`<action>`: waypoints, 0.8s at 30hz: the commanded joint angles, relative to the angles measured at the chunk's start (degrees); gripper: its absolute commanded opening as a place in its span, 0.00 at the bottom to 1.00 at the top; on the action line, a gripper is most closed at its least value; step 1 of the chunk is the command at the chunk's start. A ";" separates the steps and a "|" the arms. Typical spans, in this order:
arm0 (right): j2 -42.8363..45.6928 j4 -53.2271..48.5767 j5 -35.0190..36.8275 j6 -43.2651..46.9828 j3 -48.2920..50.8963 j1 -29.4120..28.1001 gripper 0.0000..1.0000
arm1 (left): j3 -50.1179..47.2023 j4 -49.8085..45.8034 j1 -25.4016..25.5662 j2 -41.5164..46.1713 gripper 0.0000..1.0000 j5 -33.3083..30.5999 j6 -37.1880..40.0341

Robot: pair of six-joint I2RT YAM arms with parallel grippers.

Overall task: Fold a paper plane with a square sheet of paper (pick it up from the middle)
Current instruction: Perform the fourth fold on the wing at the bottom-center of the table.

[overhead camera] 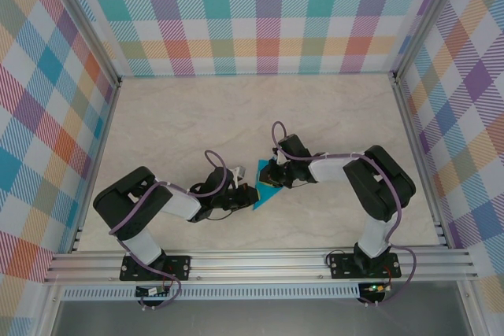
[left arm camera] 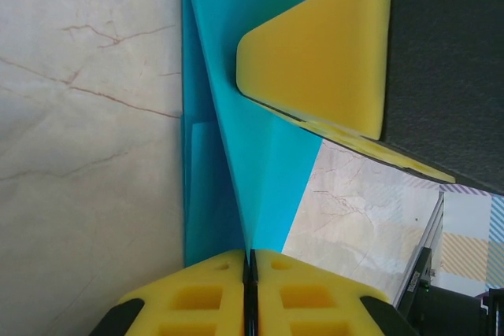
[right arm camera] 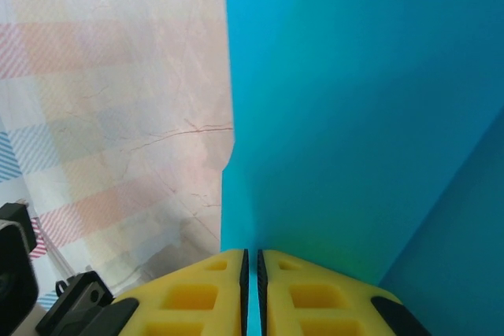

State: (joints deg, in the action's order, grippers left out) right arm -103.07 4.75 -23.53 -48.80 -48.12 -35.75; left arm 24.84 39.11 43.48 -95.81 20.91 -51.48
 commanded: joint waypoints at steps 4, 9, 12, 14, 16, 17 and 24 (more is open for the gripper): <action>0.44 -1.12 2.08 0.55 0.79 -0.11 0.14 | -0.41 -7.15 -1.25 -0.93 0.13 -4.31 0.34; 1.19 -1.16 2.00 0.57 1.05 -0.02 0.14 | -0.34 -7.79 -1.23 0.22 0.08 -4.18 0.80; 1.62 -1.15 1.84 0.29 1.15 -0.02 0.14 | -0.36 -8.13 -1.21 0.32 0.00 -4.13 0.78; 2.32 -1.28 1.73 0.28 1.16 -0.02 0.15 | -0.19 -8.71 -1.21 0.18 0.00 -4.03 0.69; 3.66 -1.38 2.14 0.20 1.57 -0.02 0.15 | 0.74 -12.01 -1.21 0.10 0.00 -4.68 0.80; 4.74 -1.42 2.68 0.20 1.93 -0.02 0.15 | 1.17 -13.38 -1.21 0.01 0.00 -5.06 0.84; 7.69 -0.91 1.85 0.22 3.23 -0.02 0.16 | 2.08 -15.27 -1.34 -1.07 0.00 -4.04 -0.88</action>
State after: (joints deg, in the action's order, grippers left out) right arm -96.03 3.68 -20.67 -48.82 -45.71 -35.75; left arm 27.29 32.16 43.33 -95.13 20.58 -51.86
